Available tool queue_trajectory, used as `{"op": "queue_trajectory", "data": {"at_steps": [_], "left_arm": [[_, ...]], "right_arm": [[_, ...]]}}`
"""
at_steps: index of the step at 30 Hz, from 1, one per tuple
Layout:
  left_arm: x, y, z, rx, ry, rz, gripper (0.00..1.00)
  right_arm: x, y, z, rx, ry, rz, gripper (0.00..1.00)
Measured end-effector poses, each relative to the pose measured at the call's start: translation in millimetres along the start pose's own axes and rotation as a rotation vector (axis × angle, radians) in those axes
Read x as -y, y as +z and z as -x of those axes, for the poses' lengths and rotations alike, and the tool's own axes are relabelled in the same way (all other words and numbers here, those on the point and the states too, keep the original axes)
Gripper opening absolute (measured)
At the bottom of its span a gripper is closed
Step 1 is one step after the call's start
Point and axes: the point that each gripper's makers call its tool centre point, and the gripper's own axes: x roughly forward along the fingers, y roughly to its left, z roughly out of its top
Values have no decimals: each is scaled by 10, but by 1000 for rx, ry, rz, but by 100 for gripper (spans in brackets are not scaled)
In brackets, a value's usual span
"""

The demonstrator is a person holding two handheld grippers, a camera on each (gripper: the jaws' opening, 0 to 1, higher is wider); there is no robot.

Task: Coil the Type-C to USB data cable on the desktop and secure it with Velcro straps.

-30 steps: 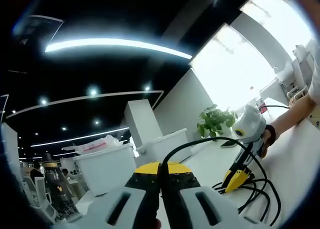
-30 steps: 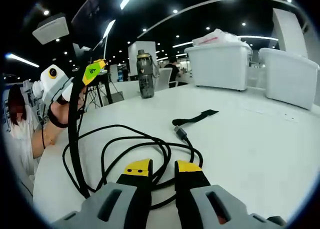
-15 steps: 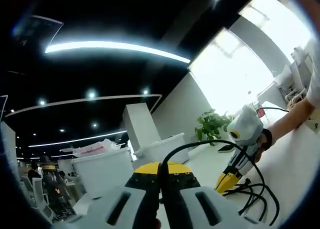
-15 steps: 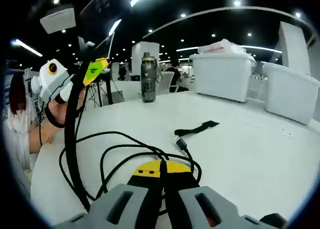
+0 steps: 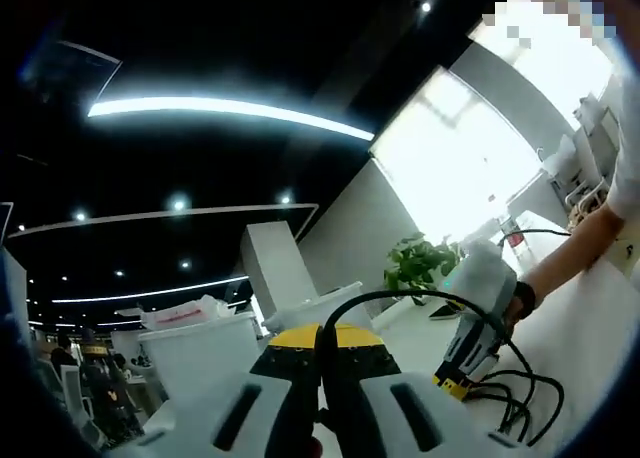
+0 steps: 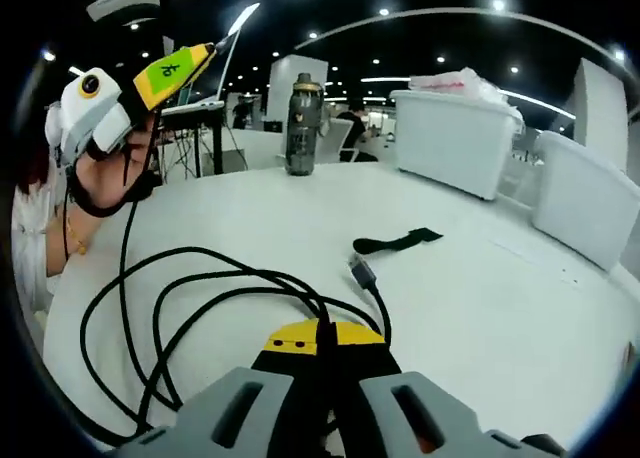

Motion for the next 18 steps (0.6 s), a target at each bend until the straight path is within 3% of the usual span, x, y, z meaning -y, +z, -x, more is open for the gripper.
{"op": "queue_trajectory", "data": {"at_steps": [3,7,12,18], "left_arm": [[23,-34,-8,-10,-3,-6,4],[60,-60,-16,-20,-15,-15,4],[88,-118,-29,-40,-22,-28,4],[125,-172,-40,-62,-21,-74,4]], "right_arm": [[54,52,28,29,-15,8,2],[152,268,134,143,-67,27,2],[127,731,435,366,-79,30,1],[90,1179,874,578,-180,189,1]]}}
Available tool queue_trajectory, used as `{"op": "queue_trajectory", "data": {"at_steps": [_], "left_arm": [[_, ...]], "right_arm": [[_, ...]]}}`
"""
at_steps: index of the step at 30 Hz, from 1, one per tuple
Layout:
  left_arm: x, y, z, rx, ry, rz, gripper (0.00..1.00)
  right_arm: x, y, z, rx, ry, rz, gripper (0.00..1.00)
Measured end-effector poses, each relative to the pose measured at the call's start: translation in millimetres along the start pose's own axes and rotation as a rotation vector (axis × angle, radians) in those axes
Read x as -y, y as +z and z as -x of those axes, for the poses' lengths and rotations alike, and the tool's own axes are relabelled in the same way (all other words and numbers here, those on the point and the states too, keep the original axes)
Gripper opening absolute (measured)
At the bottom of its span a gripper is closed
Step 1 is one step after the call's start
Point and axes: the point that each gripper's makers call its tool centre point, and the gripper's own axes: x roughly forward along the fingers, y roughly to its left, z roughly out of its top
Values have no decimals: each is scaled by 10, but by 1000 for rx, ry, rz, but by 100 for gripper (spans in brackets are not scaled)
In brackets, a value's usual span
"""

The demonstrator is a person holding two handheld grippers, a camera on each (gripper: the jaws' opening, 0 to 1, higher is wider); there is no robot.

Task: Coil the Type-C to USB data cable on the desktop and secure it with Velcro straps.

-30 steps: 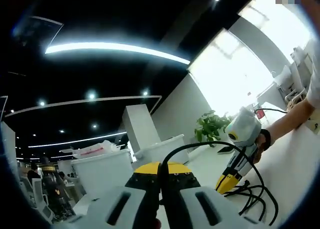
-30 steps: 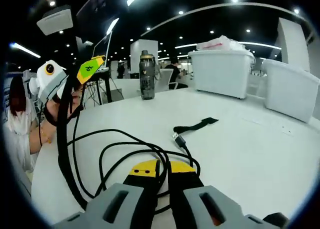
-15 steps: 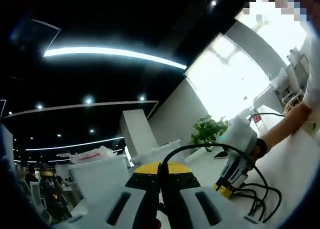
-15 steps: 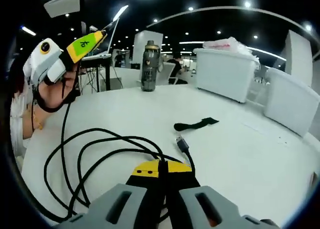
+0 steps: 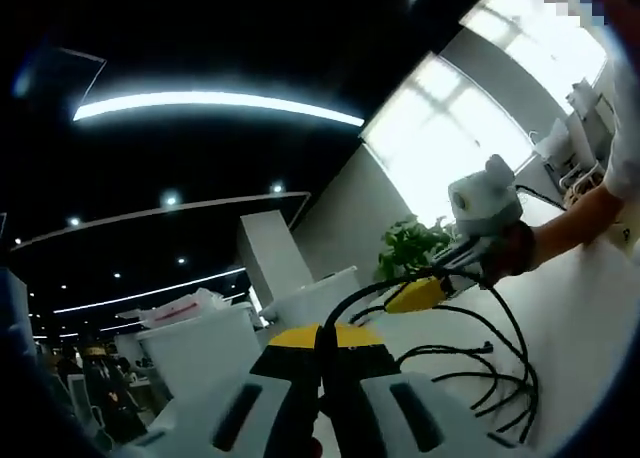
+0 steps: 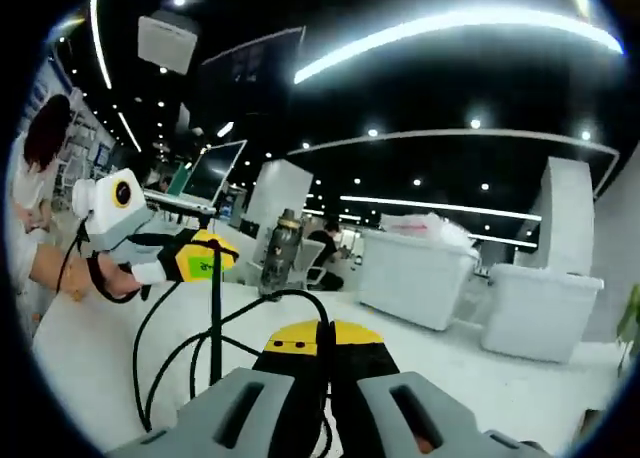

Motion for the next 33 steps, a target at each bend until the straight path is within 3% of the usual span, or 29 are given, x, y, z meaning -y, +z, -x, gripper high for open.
{"op": "queue_trajectory", "data": {"at_steps": [4,15,19,25,29,33], "left_arm": [[44,-10,-14,-3,-5,-17,4],[25,-59,-16,-16,44,-120,5],[-3,-67,-13,-17,62,-121,9],[-3,-22,-6,10,55,-74,16],[85,-27,-24,6,19,-91,17],[107,-45,-16,-20,-5,-161,7]], "right_arm": [[-70,195,55,79,15,-37,1],[-178,202,78,100,98,-185,1],[-234,217,87,112,131,-220,1],[-397,292,102,147,236,-348,1],[-562,273,99,131,290,-333,1],[-621,236,96,106,309,-328,2]]}}
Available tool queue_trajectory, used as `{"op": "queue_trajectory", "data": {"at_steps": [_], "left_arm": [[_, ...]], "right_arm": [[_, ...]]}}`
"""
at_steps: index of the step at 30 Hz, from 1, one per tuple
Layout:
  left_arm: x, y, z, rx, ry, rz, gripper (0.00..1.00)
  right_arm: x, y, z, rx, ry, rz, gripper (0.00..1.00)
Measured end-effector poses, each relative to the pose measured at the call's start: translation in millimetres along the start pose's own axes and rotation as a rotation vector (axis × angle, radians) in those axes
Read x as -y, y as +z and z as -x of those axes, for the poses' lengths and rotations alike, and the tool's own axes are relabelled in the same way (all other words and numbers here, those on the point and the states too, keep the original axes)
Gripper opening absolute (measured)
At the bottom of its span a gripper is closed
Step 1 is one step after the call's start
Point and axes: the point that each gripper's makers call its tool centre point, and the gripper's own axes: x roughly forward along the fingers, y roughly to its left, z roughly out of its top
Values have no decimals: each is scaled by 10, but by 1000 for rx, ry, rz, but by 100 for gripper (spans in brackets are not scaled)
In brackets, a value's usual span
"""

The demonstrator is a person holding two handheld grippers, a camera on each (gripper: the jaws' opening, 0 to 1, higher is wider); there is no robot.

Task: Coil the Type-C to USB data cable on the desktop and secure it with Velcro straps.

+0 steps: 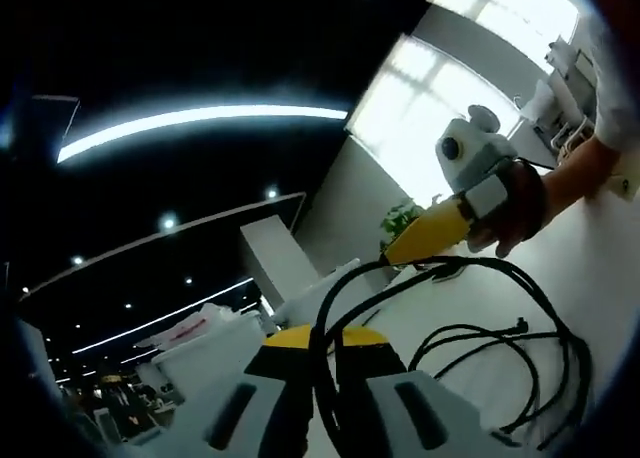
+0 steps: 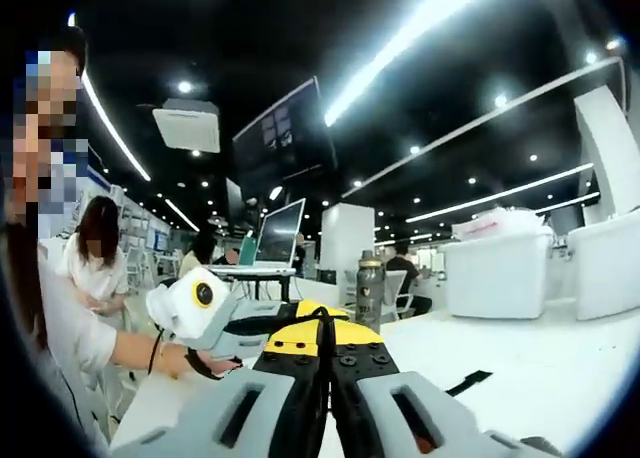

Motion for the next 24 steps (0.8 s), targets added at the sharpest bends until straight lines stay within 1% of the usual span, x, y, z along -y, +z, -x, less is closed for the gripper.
{"op": "queue_trajectory", "data": {"at_steps": [1,3,4,5,6,7,8,9,11,12,13,14,16,19,21,22,23,24], "left_arm": [[-14,3,2,1,-1,0,7],[-39,16,2,11,7,11,7],[-109,-24,18,-20,36,-28,7],[-135,-37,23,-28,45,-50,6],[-152,-47,25,-30,53,-43,6],[-191,-56,33,-31,63,-37,6],[-224,-56,43,-31,72,-32,6],[-245,-55,48,-32,80,-29,6],[-280,-42,60,-30,97,-32,6],[-287,-34,65,-28,99,-34,6],[-288,-23,68,-24,98,-32,6],[-283,-12,69,-20,97,-29,6],[-260,-2,67,-18,90,-33,6],[-216,47,63,3,69,-16,6],[-180,78,60,13,50,-13,6],[-168,94,63,18,48,-8,6],[-156,108,62,25,41,-1,6],[-139,112,61,27,29,8,6]], "right_arm": [[34,-5,4,-3,-16,26,2],[90,-36,9,-14,-33,9,3],[160,-37,36,-13,-59,-11,3],[272,-7,78,3,-109,-17,5],[359,-15,125,-2,-135,-33,7],[423,-45,161,-19,-156,-47,7],[492,-110,203,-52,-168,-61,7],[500,-195,221,-91,-136,-38,8],[570,-472,260,-200,-152,15,12],[545,-611,243,-242,-132,38,17],[512,-716,213,-266,-119,48,20],[461,-788,163,-269,-108,49,19],[341,-924,102,-320,-62,41,19],[325,-1043,31,-362,-66,98,20],[316,-1092,7,-372,-58,77,19],[301,-1111,3,-378,-50,64,16],[282,-1130,6,-386,-43,60,9],[266,-1146,5,-392,-37,75,5]]}}
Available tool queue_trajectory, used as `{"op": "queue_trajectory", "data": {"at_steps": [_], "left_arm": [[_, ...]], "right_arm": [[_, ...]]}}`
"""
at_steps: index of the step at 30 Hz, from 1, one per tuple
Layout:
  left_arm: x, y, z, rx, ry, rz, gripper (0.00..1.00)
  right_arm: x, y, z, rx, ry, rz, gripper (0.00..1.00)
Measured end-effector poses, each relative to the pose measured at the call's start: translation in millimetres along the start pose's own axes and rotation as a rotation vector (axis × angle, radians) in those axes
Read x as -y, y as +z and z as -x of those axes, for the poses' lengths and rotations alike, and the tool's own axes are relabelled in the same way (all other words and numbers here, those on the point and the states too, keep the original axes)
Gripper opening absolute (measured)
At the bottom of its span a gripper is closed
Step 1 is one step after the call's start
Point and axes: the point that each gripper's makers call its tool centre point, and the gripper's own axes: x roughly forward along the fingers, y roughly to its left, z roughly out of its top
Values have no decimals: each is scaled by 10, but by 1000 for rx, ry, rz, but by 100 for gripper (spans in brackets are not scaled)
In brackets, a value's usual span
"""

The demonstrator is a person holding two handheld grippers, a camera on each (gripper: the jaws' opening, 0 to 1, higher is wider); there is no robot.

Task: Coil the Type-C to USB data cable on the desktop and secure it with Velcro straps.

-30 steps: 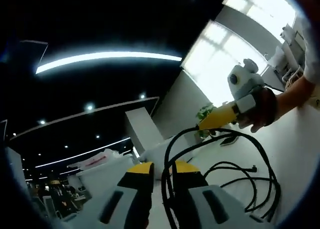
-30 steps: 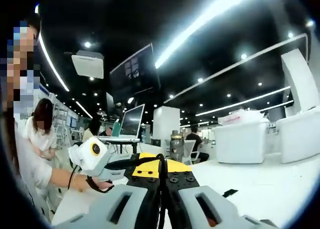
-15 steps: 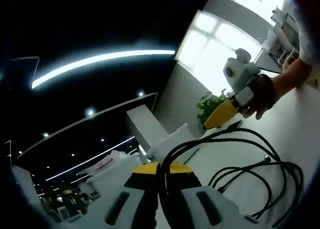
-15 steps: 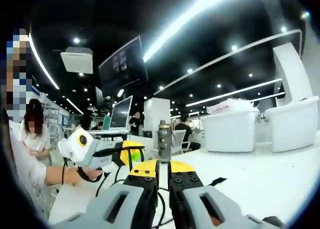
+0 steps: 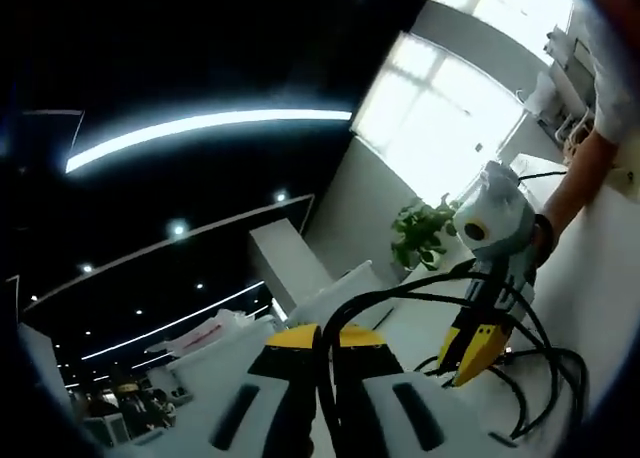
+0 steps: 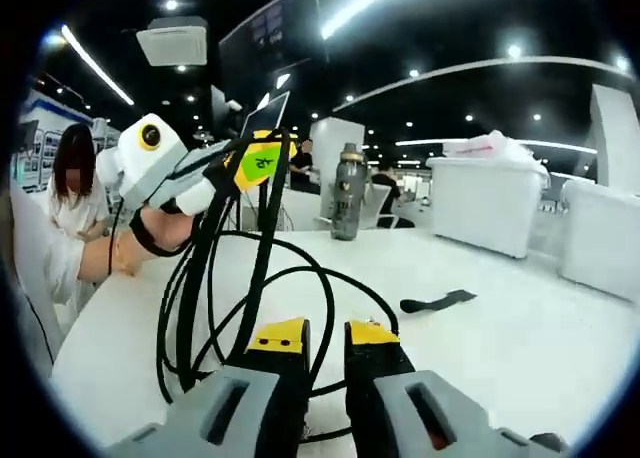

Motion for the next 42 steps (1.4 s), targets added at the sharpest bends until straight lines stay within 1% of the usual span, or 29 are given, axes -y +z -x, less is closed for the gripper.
{"op": "queue_trajectory", "data": {"at_steps": [1,3,4,5,6,7,9,10,12,14,17,20,21,24,25,27,28,30,31,32,34,35,36,39,41,42], "left_arm": [[5,-2,-1,-2,-3,4,6],[20,-8,-4,-4,-10,9,6],[30,-20,-5,-10,-14,9,6],[47,-33,-7,-15,-21,18,6],[58,-42,-12,-18,-25,21,6],[70,-49,-17,-21,-27,22,6],[99,-54,-19,-25,-36,25,6],[115,-51,-19,-24,-41,29,6],[133,-34,-24,-13,-47,34,6],[143,-22,-29,-5,-50,36,7],[170,-24,-33,1,-62,65,7],[180,-37,-43,-1,-63,65,7],[182,-48,-45,-5,-63,66,7],[209,-91,-51,-18,-71,93,8],[218,-100,-56,-22,-72,95,9],[208,-127,-64,-37,-62,80,9],[194,-135,-63,-42,-55,75,10],[180,-152,-59,-47,-56,81,10],[207,-156,-59,-48,-74,91,6],[236,-170,-52,-61,-92,93,6],[206,-165,-62,-70,-81,9,5],[171,-184,-62,-83,-65,-13,5],[165,-194,-63,-86,-61,-17,5],[53,-230,-49,-102,-19,-21,5],[-21,-230,-32,-104,3,-21,5],[-47,-225,-23,-104,10,-19,5]], "right_arm": [[59,1,8,-5,-39,38,3],[123,107,31,10,-75,105,2],[163,203,54,46,-96,97,2],[207,323,98,88,-110,58,2],[249,401,131,114,-128,51,2],[282,478,173,140,-147,59,2],[319,597,261,184,-188,104,2],[326,644,298,199,-205,131,2],[323,696,348,214,-228,158,2],[309,749,371,237,-235,165,2],[332,799,379,248,-260,182,2],[328,802,374,244,-263,195,2],[277,809,362,249,-232,197,2],[228,845,382,264,-225,207,2],[139,885,368,279,-179,226,2],[76,894,369,280,-151,216,2],[11,885,360,278,-112,213,2],[-4,880,364,276,-107,214,2],[-38,864,357,272,-91,210,2],[-39,862,354,274,-88,202,2],[-21,854,353,273,-88,192,3],[-9,858,363,278,-83,183,3],[2,876,375,293,-76,158,3],[195,840,444,293,-120,61,12],[369,645,453,235,-148,-20,14],[447,518,437,192,-164,-31,14]]}}
